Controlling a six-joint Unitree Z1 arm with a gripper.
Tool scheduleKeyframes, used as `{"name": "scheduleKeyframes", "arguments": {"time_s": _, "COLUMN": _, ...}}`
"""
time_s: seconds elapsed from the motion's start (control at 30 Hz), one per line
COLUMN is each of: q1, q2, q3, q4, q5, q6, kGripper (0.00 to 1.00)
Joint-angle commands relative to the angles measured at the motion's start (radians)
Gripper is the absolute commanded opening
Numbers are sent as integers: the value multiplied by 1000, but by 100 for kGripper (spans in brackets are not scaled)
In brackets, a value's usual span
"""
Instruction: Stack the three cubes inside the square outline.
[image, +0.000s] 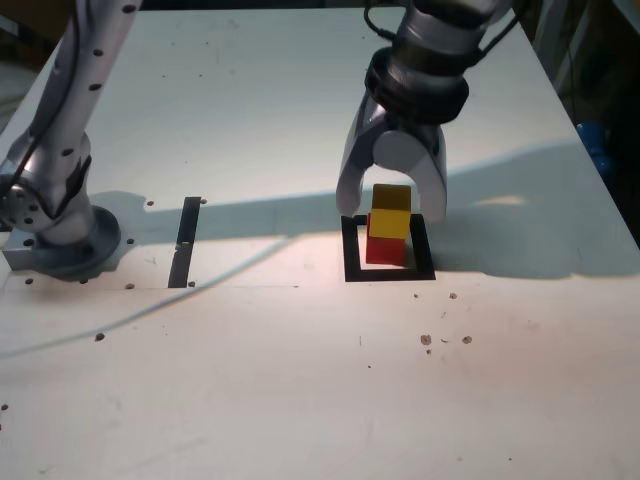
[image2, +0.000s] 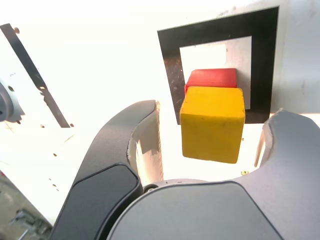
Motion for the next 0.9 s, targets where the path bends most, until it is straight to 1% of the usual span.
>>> {"name": "scheduleKeyframes", "arguments": {"time_s": 0.0, "q1": 17, "q2": -20, "q3": 5, "q4": 3, "q5": 12, "q6": 9, "kGripper": 99}}
{"name": "scheduleKeyframes", "arguments": {"time_s": 0.1, "q1": 58, "q2": -31, "q3": 7, "q4": 4, "q5": 31, "q6": 42, "kGripper": 100}}
{"name": "scheduleKeyframes", "arguments": {"time_s": 0.37, "q1": 248, "q2": -21, "q3": -7, "q4": -10, "q5": 99, "q6": 259, "kGripper": 99}}
{"name": "scheduleKeyframes", "arguments": {"time_s": 0.53, "q1": 370, "q2": 1, "q3": -58, "q4": -13, "q5": 139, "q6": 385, "kGripper": 99}}
{"name": "scheduleKeyframes", "arguments": {"time_s": 0.67, "q1": 450, "q2": 38, "q3": -117, "q4": -10, "q5": 152, "q6": 470, "kGripper": 99}}
{"name": "scheduleKeyframes", "arguments": {"time_s": 0.87, "q1": 545, "q2": 123, "q3": -229, "q4": -4, "q5": 153, "q6": 564, "kGripper": 99}}
